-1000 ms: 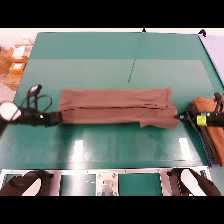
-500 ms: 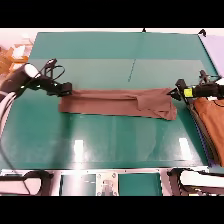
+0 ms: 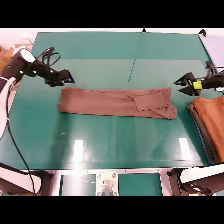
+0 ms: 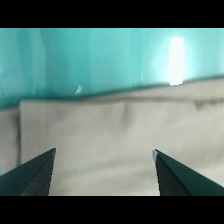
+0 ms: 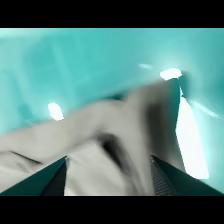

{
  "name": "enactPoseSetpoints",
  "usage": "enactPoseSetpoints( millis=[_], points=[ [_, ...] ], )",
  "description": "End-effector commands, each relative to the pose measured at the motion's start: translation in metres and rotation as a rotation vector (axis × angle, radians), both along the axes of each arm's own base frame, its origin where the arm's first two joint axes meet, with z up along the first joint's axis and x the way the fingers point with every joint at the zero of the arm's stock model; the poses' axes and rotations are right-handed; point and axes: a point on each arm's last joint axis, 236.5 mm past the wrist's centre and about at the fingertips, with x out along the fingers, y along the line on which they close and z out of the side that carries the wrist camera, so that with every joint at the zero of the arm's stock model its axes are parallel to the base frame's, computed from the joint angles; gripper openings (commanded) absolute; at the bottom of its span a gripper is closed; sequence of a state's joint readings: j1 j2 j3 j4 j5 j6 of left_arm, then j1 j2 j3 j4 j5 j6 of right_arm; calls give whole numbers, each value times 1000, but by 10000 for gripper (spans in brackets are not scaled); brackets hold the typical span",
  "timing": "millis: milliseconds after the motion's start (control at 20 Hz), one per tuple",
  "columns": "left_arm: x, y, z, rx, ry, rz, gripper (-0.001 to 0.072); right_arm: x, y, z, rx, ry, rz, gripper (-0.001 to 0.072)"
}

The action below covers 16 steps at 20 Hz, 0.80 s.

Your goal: Fold the shirts.

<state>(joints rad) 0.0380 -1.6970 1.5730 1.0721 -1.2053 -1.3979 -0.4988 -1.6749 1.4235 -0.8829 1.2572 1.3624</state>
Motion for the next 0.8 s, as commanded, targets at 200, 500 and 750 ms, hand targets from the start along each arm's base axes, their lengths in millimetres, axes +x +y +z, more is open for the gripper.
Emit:
enactPoseSetpoints(
  millis=[200, 500, 750],
  points=[
    [-30, -2, 9, -38, 132, -51, 21, -47, -9, -64, 50, 106, 221, 650],
    [-30, -18, 14, -77, 129, -63, 21, -32, 57, -96, 201, 92, 345, 650],
    [-26, -69, 16, -68, 57, -140, 21, -27, 77, -79, 211, 83, 430, 16]
  ],
)
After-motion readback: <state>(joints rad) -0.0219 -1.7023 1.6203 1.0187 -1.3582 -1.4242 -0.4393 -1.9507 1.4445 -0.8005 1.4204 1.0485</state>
